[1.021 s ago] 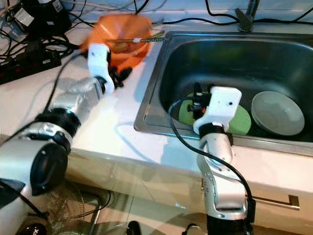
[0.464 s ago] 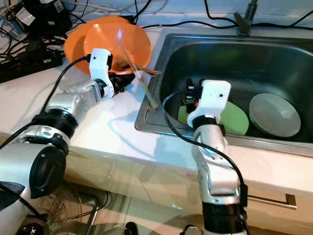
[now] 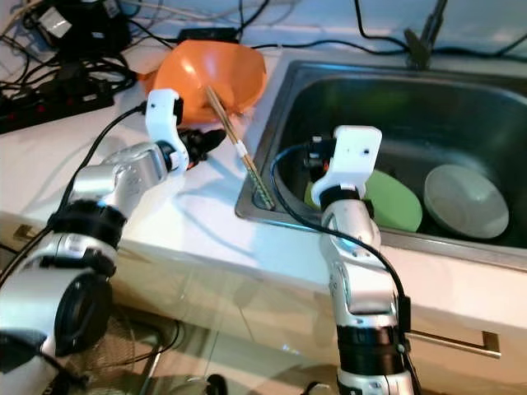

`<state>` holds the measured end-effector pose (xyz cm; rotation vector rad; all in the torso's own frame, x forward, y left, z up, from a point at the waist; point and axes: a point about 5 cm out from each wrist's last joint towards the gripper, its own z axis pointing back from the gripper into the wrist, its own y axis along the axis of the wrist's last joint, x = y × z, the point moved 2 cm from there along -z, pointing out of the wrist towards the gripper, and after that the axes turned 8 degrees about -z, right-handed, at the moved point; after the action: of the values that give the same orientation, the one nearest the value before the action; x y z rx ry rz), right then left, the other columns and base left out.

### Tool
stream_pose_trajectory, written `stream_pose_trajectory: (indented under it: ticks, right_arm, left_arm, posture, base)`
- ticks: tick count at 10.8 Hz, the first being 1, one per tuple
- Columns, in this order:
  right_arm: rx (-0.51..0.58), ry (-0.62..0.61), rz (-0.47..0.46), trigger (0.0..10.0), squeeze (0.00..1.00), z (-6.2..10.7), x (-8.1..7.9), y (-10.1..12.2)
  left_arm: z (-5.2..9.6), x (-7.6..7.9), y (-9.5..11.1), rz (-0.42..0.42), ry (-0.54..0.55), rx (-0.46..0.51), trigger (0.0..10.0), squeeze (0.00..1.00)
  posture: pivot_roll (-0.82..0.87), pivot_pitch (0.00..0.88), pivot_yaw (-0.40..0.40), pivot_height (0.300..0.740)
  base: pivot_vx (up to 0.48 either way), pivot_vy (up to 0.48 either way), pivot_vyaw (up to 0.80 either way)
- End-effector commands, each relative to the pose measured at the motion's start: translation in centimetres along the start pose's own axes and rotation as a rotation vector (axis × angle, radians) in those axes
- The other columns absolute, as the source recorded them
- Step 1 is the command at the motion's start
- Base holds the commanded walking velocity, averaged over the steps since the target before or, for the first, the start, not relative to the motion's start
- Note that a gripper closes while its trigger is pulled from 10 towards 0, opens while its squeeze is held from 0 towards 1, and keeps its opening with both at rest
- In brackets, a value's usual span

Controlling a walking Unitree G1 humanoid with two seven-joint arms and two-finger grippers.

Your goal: Kitchen organization

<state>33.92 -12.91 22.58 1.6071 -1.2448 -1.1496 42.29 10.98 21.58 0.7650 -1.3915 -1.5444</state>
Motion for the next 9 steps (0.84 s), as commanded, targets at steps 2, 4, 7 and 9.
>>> stream_pose_trajectory:
  ticks: [2,4,7,9]
  right_arm:
    - [-0.004,0.031,-0.009,10.0,0.0,-0.4,-0.5,-0.2]
    - [0.0,0.048,-0.014,10.0,0.0,-0.8,-0.9,-0.3]
    - [0.007,0.06,-0.035,10.0,0.0,-1.2,-1.4,-0.6]
    - [0.004,0.052,-0.039,10.0,0.0,-1.0,-1.4,-0.9]
  left_arm:
    - [1.2,-1.4,-1.3,0.029,0.066,-0.041,10.0,0.0]
    - [2.1,-1.4,-0.6,0.026,0.08,-0.016,10.0,0.0]
    - [4.5,-1.4,-0.6,-0.17,0.137,0.025,10.0,0.0]
    - [5.9,-0.5,-2.1,-0.32,0.09,0.063,10.0,0.0]
  posture:
    - [0.07,0.111,0.057,0.74]
    - [0.09,0.096,0.047,0.74]
    - [0.11,0.096,0.061,0.74]
    - [0.11,0.106,0.066,0.74]
  base:
    - [0.0,0.0,0.0]
    - [0.0,0.0,0.0]
    - [0.0,0.0,0.0]
    - [0.0,0.0,0.0]
